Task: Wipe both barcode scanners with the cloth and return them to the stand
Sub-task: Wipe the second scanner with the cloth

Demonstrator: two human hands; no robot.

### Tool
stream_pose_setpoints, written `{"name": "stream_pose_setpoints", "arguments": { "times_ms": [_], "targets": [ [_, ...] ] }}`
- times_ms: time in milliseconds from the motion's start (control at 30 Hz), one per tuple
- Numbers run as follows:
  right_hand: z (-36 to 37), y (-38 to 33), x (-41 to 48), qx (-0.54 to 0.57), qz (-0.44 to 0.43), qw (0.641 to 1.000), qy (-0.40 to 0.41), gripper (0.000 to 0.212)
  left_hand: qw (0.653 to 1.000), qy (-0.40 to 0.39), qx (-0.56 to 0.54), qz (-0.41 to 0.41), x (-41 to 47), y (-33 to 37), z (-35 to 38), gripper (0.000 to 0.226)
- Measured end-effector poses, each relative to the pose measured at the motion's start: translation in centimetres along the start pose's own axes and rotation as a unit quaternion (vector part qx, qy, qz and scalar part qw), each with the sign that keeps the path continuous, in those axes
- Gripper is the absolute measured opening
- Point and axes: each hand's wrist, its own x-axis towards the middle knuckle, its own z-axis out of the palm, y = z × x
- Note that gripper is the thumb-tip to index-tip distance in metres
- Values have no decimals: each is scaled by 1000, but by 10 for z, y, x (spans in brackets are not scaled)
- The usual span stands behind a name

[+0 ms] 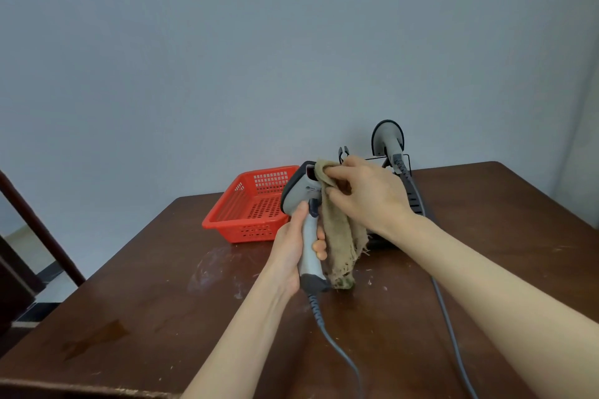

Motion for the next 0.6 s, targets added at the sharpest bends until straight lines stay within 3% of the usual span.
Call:
{"name": "stream_pose_setpoints", "arguments": {
  "times_ms": [300,400,533,600],
  "targets": [
    [-8,-1,5,-100,-19,995,-12,8,996,26,75,41,2,-2,-3,38],
    [-7,1,8,-100,-13,995,-25,18,994,26,96,51,3,-2,-4,42],
    [-8,6,10,18,29,997,-66,29,993,21,107,46,2,-2,-6,47],
    [-7,6,9,105,53,990,-71,23,994,22,97,41,2,-2,-6,45]
  ]
}}
